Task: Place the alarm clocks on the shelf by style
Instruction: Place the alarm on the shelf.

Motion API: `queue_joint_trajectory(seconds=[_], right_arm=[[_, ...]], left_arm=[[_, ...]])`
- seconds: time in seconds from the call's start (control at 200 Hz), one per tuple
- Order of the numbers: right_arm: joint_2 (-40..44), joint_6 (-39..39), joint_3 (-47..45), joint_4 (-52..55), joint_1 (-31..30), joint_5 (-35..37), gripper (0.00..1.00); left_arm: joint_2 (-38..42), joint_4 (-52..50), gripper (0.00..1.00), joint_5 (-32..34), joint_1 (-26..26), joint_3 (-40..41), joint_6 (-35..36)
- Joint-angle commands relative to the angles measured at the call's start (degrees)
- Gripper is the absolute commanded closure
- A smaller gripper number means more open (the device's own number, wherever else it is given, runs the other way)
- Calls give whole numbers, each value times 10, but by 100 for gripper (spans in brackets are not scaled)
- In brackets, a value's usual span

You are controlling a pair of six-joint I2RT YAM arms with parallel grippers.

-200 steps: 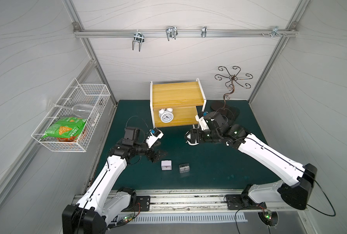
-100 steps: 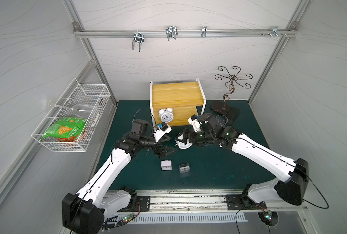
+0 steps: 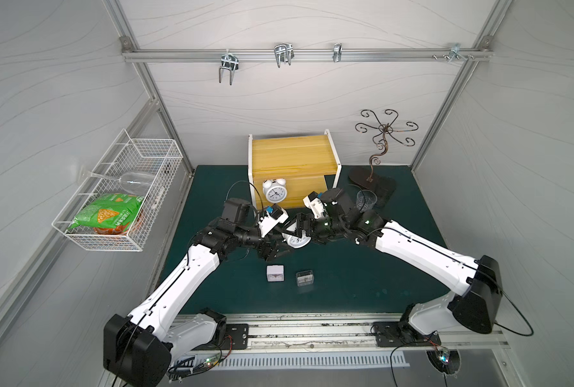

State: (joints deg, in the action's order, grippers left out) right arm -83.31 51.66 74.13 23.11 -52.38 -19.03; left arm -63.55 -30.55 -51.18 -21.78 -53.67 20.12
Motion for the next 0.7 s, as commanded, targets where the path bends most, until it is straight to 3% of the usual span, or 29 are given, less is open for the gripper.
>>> queue_joint_trajectory(seconds=[0.0, 0.41, 0.695], right_arm=[[3, 3, 3, -29, -5, 1, 23], [1, 0, 3, -29, -10, 10, 22], [4, -4, 1, -25, -11, 25, 18]], left_arm=[[-4, 5, 33, -10, -4, -29, 3], [-3, 3, 48, -10, -9, -26, 4], [-1, 4, 65, -10, -10, -22, 2]])
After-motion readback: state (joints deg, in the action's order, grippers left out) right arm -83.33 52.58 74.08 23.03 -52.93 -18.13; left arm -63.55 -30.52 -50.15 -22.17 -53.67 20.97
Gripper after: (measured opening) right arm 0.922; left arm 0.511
